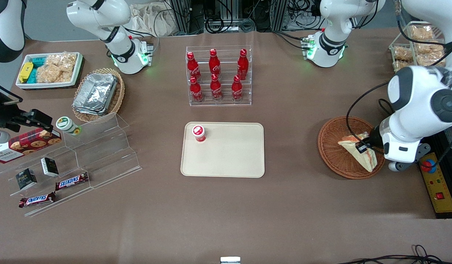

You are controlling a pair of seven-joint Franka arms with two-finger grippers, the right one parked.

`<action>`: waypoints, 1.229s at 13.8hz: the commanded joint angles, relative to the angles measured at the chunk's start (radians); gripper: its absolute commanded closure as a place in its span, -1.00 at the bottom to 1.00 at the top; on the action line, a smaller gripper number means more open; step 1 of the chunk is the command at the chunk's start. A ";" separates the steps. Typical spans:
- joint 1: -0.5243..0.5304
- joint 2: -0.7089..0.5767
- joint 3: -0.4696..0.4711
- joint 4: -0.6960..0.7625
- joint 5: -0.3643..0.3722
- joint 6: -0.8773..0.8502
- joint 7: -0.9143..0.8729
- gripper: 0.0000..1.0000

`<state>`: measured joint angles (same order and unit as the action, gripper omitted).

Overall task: Place sandwich from basket to tray
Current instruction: 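Carry the sandwich with the left gripper over the cream tray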

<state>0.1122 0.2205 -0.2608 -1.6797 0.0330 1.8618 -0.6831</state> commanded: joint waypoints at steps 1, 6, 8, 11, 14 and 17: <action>-0.003 0.111 -0.099 0.259 -0.015 -0.153 -0.010 1.00; -0.005 0.190 -0.311 0.279 -0.009 -0.127 -0.013 1.00; -0.070 0.247 -0.336 0.268 0.023 -0.057 -0.030 1.00; -0.164 0.357 -0.336 0.252 0.121 0.061 -0.146 1.00; -0.210 0.456 -0.334 0.244 0.206 0.132 -0.223 1.00; -0.247 0.526 -0.334 0.216 0.274 0.195 -0.233 1.00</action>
<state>-0.1218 0.7151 -0.5929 -1.4613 0.2658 2.0234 -0.8936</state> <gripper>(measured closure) 0.811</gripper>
